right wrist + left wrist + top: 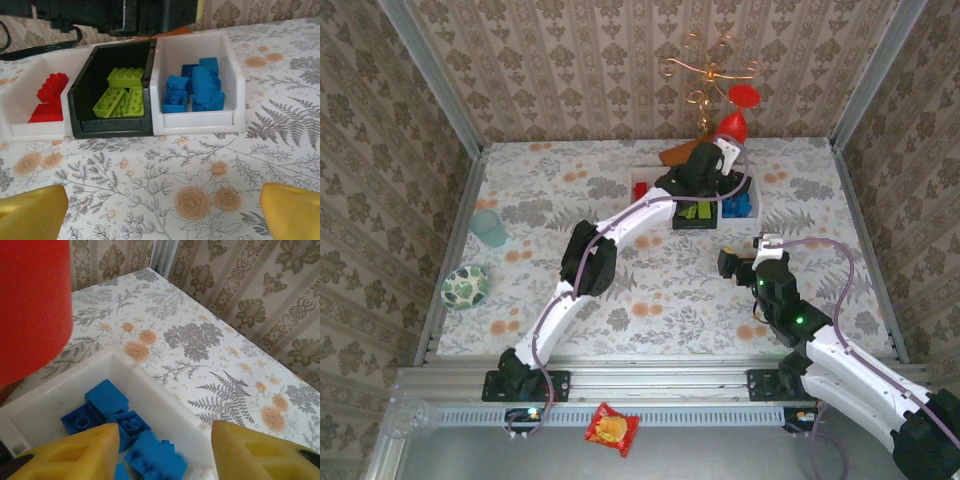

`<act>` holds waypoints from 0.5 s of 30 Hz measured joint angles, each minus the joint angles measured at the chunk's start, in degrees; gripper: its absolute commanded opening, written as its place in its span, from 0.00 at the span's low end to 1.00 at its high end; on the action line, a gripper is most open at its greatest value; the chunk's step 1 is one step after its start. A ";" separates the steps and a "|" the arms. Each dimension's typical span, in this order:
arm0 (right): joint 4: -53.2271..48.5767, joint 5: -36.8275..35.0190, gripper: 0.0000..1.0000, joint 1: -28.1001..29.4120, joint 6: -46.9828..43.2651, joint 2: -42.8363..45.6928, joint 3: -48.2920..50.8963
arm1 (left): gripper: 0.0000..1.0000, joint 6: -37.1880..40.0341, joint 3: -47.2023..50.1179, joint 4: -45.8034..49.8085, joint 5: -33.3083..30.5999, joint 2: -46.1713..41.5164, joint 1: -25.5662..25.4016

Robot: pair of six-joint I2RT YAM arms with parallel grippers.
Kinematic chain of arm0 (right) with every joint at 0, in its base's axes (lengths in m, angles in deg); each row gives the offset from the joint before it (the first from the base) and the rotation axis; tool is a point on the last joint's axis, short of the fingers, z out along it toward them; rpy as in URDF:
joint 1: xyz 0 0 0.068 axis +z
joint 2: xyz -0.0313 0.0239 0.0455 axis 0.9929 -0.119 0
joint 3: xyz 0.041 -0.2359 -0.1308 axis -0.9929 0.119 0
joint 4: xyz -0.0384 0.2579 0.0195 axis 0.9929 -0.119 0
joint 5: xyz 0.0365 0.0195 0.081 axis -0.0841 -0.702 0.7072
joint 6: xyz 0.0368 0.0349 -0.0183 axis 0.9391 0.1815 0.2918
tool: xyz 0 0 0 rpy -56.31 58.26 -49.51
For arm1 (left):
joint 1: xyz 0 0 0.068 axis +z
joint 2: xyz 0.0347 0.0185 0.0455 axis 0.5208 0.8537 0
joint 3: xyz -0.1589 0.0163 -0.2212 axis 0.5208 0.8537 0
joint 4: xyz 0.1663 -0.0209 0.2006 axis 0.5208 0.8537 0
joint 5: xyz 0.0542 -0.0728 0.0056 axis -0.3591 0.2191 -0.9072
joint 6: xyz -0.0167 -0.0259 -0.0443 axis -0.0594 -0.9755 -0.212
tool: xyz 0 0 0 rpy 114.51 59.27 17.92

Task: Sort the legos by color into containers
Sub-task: Place the lego in the container, then reset both arms

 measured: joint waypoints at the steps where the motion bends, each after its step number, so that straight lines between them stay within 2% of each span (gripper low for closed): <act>1: -0.22 -0.31 1.00 0.00 0.00 0.26 0.00 | 0.57 -0.04 0.79 0.07 0.46 -0.52 0.07; 6: -2.12 -2.95 1.00 0.00 0.00 2.73 0.00 | 0.63 -0.09 15.63 -1.46 2.54 -9.86 0.96; 11: -3.28 -6.78 1.00 0.00 -0.04 8.66 0.55 | 0.66 -0.72 39.69 -9.03 3.85 -26.51 3.69; 15: -3.80 -8.87 1.00 0.00 -0.28 11.67 1.18 | 0.68 -2.36 57.70 -16.87 4.37 -39.45 8.76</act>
